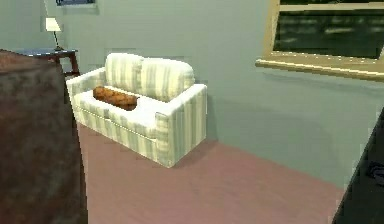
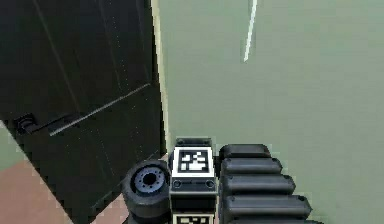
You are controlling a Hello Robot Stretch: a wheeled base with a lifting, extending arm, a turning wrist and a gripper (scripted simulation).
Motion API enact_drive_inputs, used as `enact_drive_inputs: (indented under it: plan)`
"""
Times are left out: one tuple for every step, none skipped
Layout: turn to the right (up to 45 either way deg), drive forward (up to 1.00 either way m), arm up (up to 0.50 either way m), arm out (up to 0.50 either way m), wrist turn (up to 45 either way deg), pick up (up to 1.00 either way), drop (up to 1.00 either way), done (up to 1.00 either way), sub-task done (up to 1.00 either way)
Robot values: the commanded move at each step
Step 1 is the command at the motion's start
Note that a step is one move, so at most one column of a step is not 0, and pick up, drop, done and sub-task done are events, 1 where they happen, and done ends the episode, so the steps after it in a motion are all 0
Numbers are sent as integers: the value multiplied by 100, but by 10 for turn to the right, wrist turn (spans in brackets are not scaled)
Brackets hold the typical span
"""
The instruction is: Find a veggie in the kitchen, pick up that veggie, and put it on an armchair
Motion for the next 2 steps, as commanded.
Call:
enact_drive_inputs:
  plan:
    - [240,0,0,0,0,0,0,0,0]
    - [0,85,0,0,0,0,0,0,0]
